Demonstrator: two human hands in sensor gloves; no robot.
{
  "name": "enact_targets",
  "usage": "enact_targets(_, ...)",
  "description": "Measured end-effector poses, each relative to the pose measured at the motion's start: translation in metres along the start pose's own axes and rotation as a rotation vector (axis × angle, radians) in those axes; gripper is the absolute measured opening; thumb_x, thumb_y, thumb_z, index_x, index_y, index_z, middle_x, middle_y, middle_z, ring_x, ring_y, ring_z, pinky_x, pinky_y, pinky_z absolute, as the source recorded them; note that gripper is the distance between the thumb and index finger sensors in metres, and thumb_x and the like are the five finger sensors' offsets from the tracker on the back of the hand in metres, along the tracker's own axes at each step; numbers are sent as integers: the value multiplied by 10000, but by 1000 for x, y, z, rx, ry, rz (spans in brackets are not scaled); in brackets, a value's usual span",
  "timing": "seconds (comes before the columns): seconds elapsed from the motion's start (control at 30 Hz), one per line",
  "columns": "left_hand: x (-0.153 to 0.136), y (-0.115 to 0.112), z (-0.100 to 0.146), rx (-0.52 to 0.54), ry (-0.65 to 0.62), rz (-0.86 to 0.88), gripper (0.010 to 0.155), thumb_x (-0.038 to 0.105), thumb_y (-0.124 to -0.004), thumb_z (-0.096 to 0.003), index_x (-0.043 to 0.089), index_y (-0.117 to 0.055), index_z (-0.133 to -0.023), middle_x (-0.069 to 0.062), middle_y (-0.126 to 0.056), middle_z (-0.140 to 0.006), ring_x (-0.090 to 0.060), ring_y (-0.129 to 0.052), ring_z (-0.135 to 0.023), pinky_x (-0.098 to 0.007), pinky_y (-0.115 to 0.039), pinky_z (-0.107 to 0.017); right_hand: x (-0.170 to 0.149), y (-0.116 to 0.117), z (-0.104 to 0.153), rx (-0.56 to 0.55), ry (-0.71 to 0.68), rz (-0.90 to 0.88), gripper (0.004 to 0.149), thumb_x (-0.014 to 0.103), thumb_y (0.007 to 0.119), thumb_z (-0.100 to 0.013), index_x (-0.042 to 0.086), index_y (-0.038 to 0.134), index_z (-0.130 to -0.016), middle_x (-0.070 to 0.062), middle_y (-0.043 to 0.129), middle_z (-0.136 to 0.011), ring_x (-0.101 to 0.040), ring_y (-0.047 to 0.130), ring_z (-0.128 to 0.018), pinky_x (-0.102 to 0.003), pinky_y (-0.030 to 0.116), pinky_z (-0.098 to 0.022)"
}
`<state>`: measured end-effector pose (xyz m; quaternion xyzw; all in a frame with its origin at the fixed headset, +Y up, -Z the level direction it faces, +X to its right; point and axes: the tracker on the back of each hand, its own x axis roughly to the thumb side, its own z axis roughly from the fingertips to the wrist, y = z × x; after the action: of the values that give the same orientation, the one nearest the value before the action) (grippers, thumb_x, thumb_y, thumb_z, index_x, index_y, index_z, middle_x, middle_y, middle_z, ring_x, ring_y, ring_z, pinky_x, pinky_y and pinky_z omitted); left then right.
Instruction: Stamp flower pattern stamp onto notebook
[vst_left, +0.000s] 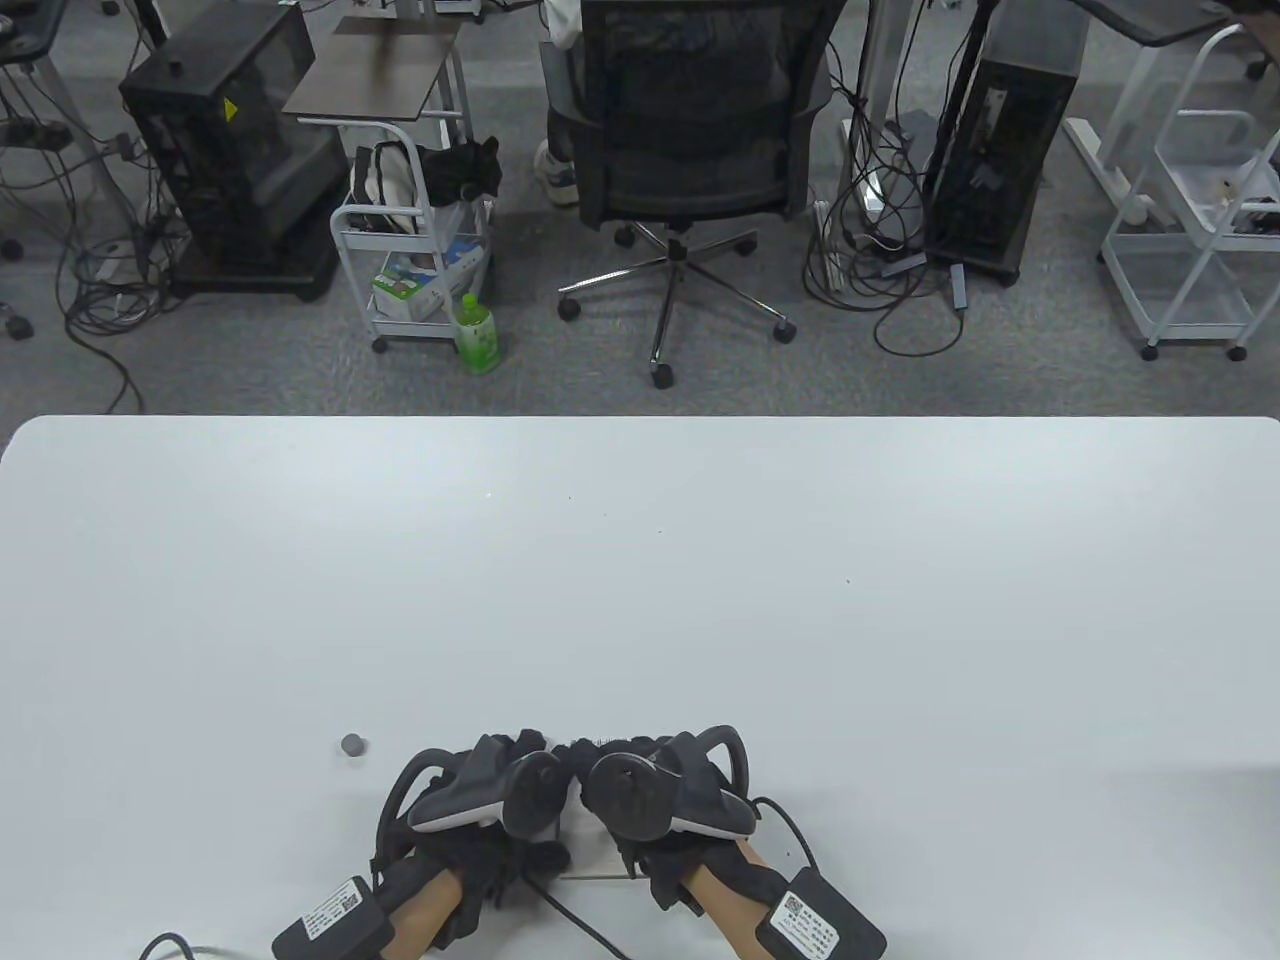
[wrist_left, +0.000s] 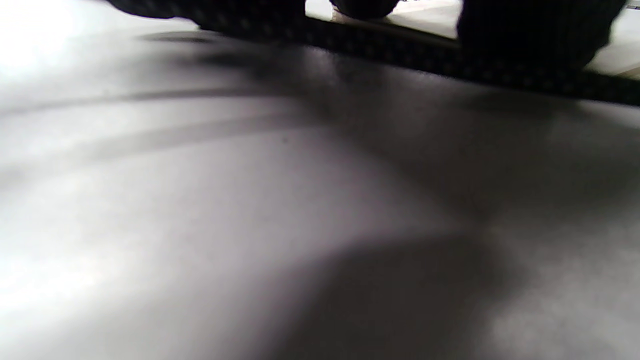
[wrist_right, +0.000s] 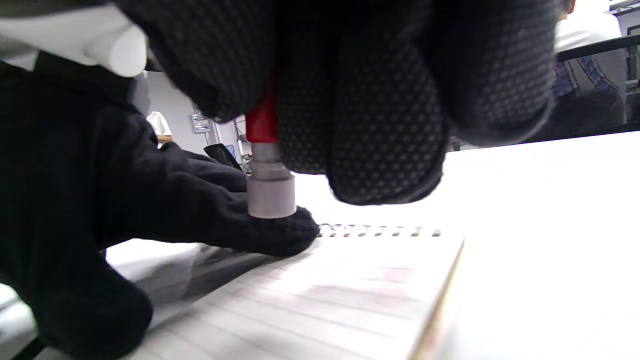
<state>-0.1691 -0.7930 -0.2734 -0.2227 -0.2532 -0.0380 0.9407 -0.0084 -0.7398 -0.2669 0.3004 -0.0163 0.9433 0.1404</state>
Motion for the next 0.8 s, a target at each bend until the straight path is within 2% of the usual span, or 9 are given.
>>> enact_targets(0.2,0,0,0,0,5,1,895,628,-686,-358,227,-327,-1073,-178,-298,-1123,-475,-373,-989,-654,-427,-663,-12,4,9,30,15,3,473,267,854,-392,138,837,-846,-176,940,-651,-308,1064,-436,-523,851,-426)
enact_targets(0.47,1,0,-1,-1,7,1,894,627,-685,-358,228,-326,-1073,-178,-297,-1123,-477,-371,-990,-656,-426,-664,-11,14,7,51,3,36,476,268,854,-392,146,832,-852,-170,937,-662,-311,1060,-449,-527,845,-433)
enact_targets(0.8,1,-1,-1,-1,6,0,895,627,-684,-358,226,-326,-1073,-177,-298,-1122,-478,-372,-988,-655,-427,-664,-9,16,6,64,1,24,477,269,854,-393,150,830,-854,-169,935,-667,-312,1060,-454,-529,842,-438)
